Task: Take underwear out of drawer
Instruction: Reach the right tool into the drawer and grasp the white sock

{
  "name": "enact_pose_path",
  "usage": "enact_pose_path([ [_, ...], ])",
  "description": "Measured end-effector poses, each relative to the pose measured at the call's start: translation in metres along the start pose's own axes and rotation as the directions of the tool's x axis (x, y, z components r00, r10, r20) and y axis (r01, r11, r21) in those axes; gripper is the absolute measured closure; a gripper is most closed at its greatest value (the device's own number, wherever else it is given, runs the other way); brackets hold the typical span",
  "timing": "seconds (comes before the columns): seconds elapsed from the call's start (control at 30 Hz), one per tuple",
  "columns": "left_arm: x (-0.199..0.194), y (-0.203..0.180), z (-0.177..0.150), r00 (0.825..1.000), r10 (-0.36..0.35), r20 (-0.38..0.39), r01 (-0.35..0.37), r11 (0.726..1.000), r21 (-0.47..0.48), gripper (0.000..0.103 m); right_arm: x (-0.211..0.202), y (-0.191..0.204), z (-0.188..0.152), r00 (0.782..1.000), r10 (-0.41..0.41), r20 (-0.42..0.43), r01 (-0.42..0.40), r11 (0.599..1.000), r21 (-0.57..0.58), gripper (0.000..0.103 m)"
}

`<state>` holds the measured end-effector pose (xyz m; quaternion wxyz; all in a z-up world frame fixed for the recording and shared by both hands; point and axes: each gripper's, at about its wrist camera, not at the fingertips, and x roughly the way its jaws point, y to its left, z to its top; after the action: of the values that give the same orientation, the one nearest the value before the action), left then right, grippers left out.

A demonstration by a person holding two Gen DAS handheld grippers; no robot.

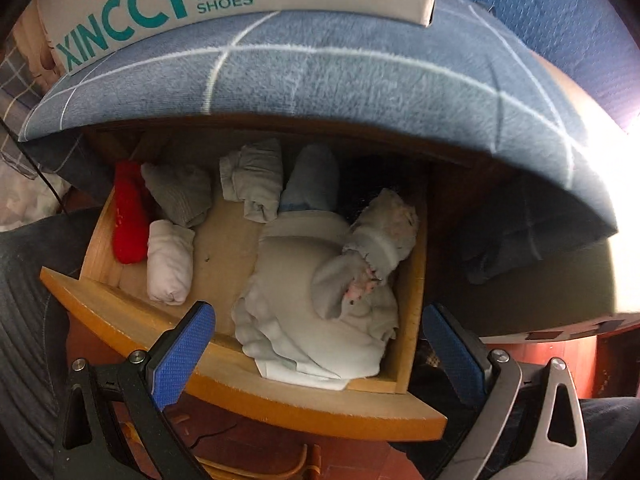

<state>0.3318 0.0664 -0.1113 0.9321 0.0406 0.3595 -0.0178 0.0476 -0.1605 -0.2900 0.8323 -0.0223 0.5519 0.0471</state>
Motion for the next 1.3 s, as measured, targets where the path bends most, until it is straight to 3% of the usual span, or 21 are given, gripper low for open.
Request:
enact_pose_path([
  [0.1,0.0,-0.002,-0.001,1.0,0.006,0.002,-0.006,1.0,0.025,0.092,0.004,-0.011,0.005,0.996,0.086,0.0,-0.086,0.994,0.062,0.0],
  [0.17,0.0,-0.002,-0.001,1.0,0.003,0.003,-0.003,1.0,0.028,0.092,-0.003,-0.028,0.004,0.986,0.161,0.049,-0.167,0.976,0.142,0.001],
  [0.3,0.001,-0.003,-0.001,1.0,0.01,0.0,-0.01,0.999,0.033,0.092,-0.004,-0.037,0.006,0.988,0.146,0.047,-0.152,0.975,0.163,0.001],
  [0.5,0.004,-0.01,-0.002,0.998,0.056,0.006,-0.057,0.993,0.105,0.091,0.031,-0.019,0.004,0.994,0.079,-0.076,-0.071,0.993,0.098,0.001],
  [0.73,0.005,-0.014,-0.005,0.997,0.073,0.031,-0.077,0.988,0.132,0.09,0.077,-0.003,-0.003,0.98,0.026,-0.197,-0.018,0.999,0.041,0.017],
  [0.77,0.005,-0.013,-0.004,0.997,0.072,0.034,-0.076,0.989,0.13,0.089,0.081,-0.003,-0.003,0.978,0.036,-0.205,-0.025,0.998,0.053,0.018],
  [0.83,0.004,-0.014,-0.006,0.997,0.065,0.045,-0.07,0.989,0.126,0.087,0.089,-0.005,-0.002,0.973,0.057,-0.222,-0.042,0.997,0.07,0.029],
  [0.93,0.005,-0.015,-0.006,0.997,0.054,0.053,-0.06,0.991,0.12,0.081,0.095,-0.003,0.002,0.971,0.04,-0.236,-0.026,0.998,0.06,0.032],
  [1.03,0.001,-0.017,-0.008,0.996,0.037,0.086,-0.046,0.993,0.108,0.063,0.102,-0.001,0.006,0.967,0.023,-0.255,-0.011,0.999,0.048,0.031],
  [1.07,-0.001,-0.017,-0.008,0.994,0.037,0.102,-0.048,0.994,0.101,0.057,0.103,-0.001,0.007,0.963,0.02,-0.267,-0.008,0.999,0.045,0.03],
  [1.17,-0.015,-0.01,-0.011,0.986,-0.016,0.168,0.005,0.998,0.065,0.054,0.103,-0.004,0.004,0.961,0.041,-0.273,-0.028,0.998,0.052,0.023],
  [1.3,-0.044,0.019,-0.016,0.951,-0.108,0.288,0.122,0.992,-0.029,0.045,0.087,-0.027,-0.001,0.972,0.112,-0.205,-0.082,0.985,0.15,0.015],
])
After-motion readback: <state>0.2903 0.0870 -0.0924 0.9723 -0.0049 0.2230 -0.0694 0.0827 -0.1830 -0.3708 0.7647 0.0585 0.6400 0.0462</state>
